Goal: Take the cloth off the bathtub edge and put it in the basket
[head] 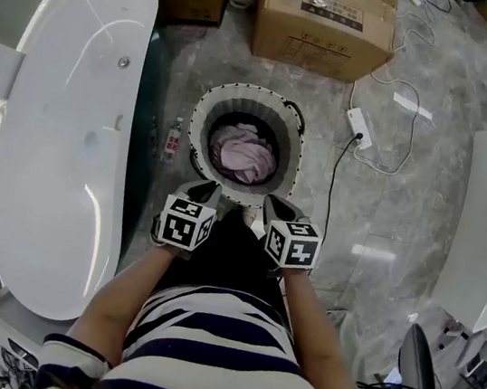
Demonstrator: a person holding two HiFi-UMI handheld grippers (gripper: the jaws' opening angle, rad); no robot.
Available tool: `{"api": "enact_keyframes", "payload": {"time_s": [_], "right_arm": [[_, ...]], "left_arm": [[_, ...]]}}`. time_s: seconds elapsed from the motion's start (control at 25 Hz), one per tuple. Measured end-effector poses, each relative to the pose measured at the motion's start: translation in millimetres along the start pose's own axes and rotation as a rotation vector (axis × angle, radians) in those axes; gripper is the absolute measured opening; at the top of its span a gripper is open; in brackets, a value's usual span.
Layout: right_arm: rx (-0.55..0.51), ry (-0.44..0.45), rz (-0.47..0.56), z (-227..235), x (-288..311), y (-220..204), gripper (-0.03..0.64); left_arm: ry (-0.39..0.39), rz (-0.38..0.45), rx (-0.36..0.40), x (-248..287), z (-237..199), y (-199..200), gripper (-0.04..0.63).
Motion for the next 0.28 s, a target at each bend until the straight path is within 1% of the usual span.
{"api": "enact_keyframes", "payload": {"time_s": [0.28], "right_arm": [[-0.013, -0.012, -0.003, 2.0, -5.0, 3.9, 0.026]], "left_arm": [[-0.006, 0.015, -0.024, 2.2, -0.7, 4.8, 0.041]]}}
Point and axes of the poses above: the fingertips, and each gripper's own axes: x forward along the fingers, z to its right, y out of its top, the point moved 6 cm from there along -x, backward along the fingers, and after that the axes turned 15 degrees about -x, right-handed, at the moved point
